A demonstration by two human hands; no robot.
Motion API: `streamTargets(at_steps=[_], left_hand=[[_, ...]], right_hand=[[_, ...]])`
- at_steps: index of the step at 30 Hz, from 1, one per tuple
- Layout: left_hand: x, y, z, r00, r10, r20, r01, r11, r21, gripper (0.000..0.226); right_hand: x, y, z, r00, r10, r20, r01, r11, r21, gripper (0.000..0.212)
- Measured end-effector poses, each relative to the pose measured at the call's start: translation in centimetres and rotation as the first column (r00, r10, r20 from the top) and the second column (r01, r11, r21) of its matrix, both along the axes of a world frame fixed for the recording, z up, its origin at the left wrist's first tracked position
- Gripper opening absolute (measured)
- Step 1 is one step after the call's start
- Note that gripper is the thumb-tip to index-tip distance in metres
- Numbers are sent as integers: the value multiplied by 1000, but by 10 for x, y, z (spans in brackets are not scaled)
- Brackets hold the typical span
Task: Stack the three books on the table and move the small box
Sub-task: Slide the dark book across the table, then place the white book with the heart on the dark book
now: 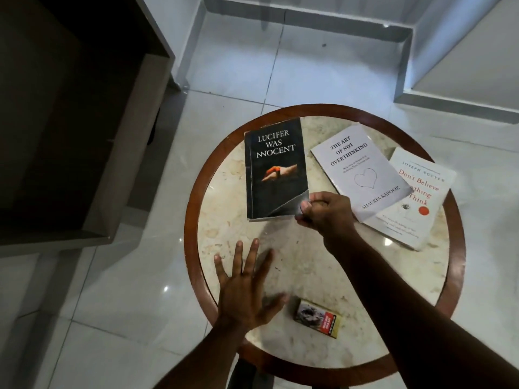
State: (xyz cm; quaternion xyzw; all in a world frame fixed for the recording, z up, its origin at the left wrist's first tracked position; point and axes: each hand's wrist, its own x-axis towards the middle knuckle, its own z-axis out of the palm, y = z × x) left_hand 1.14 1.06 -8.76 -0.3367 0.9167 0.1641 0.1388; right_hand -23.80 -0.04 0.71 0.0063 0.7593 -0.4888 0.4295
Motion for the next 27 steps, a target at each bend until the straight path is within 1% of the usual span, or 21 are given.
streamTargets(at_steps=[2,3,4,5,6,7,8,9,10,12,13,14,17,20,22,25,27], left_hand=[[-2,1,-1,1000,-1,-12,1,1000,-12,103],[-3,3,-2,1000,-3,-15,2,1000,-16,103],[-3,4,-2,1000,-5,-19,4,1000,-21,102],[-3,4,-2,1000,-5,-22,5,1000,-27,102],[-3,5,-2,1000,-5,-27,4,999,-34,102],[-2,5,-2,1000,-5,-31,3,999,-40,102],[-2,5,-2,999,-6,-32,5,999,-48,102],[-2,5,-3,1000,-10,-30,8,998,-55,102],[-2,4,-3,1000,-12,-24,11,998,-60,102],[-1,4,-5,1000,-16,-15,15,998,-62,103],[-1,4,-6,1000,-16,-12,15,998,-63,104],[0,4,-6,1000,-15,-12,14,998,-63,105],[-1,3,-4,1000,-2,-27,1,998,-64,106],[-1,4,-2,999,1,-36,-3,998,-70,106],[-1,5,0,999,2,-34,-5,997,-73,105],[0,4,2,1000,3,-30,-5,997,-75,104],[-1,4,3,1000,2,-28,-4,997,-71,103]], right_hand=[[-2,-2,-4,1000,0,6,0,999,39,19],[-4,1,-5,999,18,-27,-16,996,83,20],[-11,6,-5,992,67,-110,-50,987,151,25],[-20,10,-4,964,136,-230,-81,969,234,30],[-33,14,-2,912,201,-359,-82,943,321,32],[-50,17,1,843,255,-473,-52,915,400,29],[-69,21,4,778,297,-553,-19,891,453,25],[-89,24,5,726,349,-592,-9,866,499,25],[-107,28,5,690,421,-588,-34,831,555,34],[-133,34,1,641,581,-501,-129,726,675,57],[-139,36,-1,624,625,-468,-164,691,704,64],[-141,36,-3,617,642,-455,-179,678,713,67],[-146,34,-4,631,635,-445,-181,678,712,63],[-155,37,2,700,561,-442,-156,724,672,38],[-165,40,10,749,506,-428,-138,751,645,28],[-175,43,27,876,342,-340,-122,840,529,21],[-167,39,39,921,245,-304,-114,914,390,21]])
